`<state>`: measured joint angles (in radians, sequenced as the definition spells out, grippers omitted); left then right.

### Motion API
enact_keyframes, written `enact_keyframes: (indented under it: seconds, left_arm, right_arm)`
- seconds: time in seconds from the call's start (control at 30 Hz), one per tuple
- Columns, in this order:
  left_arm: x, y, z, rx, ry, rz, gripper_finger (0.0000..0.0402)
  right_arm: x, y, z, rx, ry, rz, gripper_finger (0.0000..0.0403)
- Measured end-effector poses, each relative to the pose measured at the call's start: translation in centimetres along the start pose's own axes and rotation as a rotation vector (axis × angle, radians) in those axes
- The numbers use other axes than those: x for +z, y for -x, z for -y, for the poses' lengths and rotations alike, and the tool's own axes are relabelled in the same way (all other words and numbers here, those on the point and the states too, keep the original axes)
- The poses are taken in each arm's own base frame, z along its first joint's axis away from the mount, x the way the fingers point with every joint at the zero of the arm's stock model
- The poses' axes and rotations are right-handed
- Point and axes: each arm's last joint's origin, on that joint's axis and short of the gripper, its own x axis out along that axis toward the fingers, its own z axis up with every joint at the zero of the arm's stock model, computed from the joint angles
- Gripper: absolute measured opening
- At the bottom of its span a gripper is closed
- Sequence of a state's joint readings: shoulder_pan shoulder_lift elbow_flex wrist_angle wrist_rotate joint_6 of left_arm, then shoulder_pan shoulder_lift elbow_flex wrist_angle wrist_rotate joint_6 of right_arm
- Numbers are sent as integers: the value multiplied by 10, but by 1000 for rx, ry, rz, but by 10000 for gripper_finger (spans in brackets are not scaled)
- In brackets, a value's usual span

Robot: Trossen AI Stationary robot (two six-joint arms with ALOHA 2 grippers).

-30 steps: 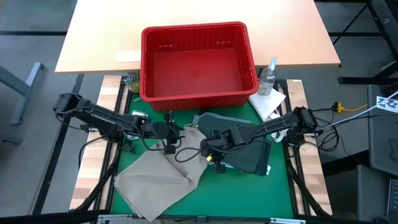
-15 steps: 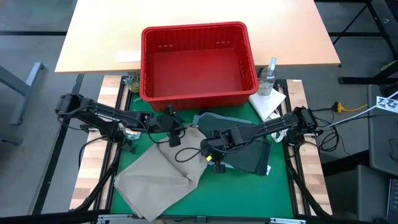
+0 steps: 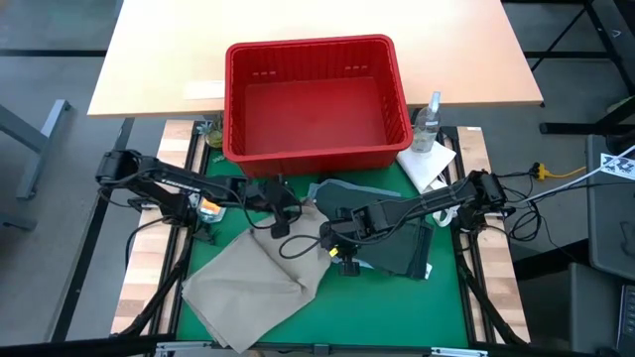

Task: Fold laundry
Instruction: Fold the beige shorts

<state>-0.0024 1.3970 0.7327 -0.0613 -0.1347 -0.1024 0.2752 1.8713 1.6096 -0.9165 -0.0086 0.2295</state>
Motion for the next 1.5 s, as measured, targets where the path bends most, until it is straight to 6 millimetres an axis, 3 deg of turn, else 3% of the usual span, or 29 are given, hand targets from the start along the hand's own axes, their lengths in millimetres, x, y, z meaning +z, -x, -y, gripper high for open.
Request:
enact_keyframes:
  seconds: [0.27,0.43,0.5,0.7,1.0,1.13,1.27,1.5]
  left_arm:
    - [-4,-5,1,-21,-4,-36,123]
    - [0,1,0,-24,-6,-10,29]
    - [2,6,0,-26,-6,8,10]
    - [14,36,3,-54,-53,109,3]
    - [8,89,13,-164,-104,119,1]
    - [1,110,18,-205,-135,116,1]
    - [-8,127,23,-255,-132,84,0]
    - [-24,147,39,-446,-60,-32,0]
  right_arm:
    - [0,0,0,0,0,0,16]
    - [0,0,0,0,0,1,16]
    - [1,0,0,1,-1,6,15]
    - [10,3,-3,31,1,94,5]
    - [36,49,-33,41,117,300,5]
    - [39,55,-48,17,144,387,5]
    - [45,44,-61,45,159,448,5]
    - [71,5,-76,175,244,629,4]
